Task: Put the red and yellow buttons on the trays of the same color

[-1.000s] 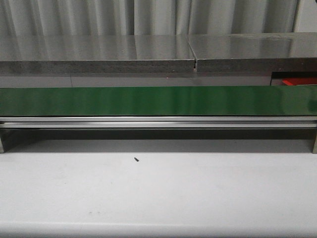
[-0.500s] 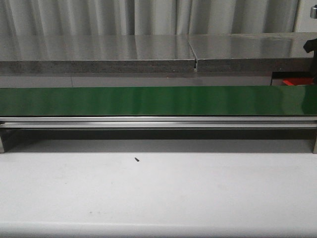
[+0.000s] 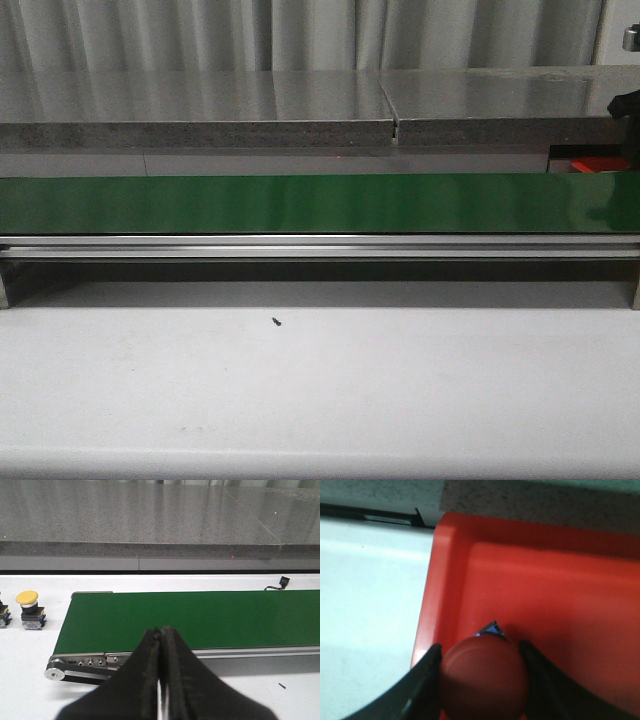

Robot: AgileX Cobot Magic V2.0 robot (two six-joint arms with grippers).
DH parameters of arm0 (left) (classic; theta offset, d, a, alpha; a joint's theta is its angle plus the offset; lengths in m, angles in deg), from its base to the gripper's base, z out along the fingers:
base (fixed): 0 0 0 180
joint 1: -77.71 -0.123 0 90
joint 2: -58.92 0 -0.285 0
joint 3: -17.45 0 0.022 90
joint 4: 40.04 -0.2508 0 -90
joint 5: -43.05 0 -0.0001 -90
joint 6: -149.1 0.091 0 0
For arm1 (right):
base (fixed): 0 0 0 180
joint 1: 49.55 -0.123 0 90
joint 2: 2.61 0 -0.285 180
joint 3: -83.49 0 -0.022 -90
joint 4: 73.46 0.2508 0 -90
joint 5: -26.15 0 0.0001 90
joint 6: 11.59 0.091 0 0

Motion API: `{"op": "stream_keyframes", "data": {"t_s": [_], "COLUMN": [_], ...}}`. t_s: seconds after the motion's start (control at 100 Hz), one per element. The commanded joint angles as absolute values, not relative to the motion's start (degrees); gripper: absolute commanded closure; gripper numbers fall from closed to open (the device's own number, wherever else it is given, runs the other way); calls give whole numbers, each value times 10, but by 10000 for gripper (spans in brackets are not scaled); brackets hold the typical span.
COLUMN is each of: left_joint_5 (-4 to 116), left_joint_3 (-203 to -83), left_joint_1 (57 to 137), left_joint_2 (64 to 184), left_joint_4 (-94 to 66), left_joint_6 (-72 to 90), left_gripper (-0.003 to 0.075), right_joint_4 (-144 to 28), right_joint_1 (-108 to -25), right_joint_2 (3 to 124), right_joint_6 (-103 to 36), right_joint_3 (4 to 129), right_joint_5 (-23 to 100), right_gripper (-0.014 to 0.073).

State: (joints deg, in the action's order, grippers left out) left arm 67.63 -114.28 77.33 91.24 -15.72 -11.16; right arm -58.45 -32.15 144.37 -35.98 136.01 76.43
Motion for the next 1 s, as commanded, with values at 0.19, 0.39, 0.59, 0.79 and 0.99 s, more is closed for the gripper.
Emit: {"op": "stream_keyframes", "data": {"t_s": [0.19,0.39,0.59,0.79,0.99], "left_joint_5": [636,636,636,636,636], "left_joint_3": [-1157,-1157,-1157,-1157,-1157], "left_joint_1": [778,778,778,778,778], "left_joint_2": [914,914,914,914,914], "left_joint_4": [-145,-145,-145,-145,-145], "left_joint_6": [-111,-111,-111,-111,-111], "left_gripper": [739,739,739,739,739], "right_joint_4": [-575,-575,-575,-575,-575], "right_joint_1": [-318,-318,-318,-318,-318], "right_joint_2": [1412,1415,1414,1396,1349], "right_joint_6": [-361,-361,-361,-361,-361], "right_joint_3": [1380,1380,1380,1380,1380], "right_joint_5": [736,729,717,710,740], "right_gripper": [301,232,-23,-10,-10]}}
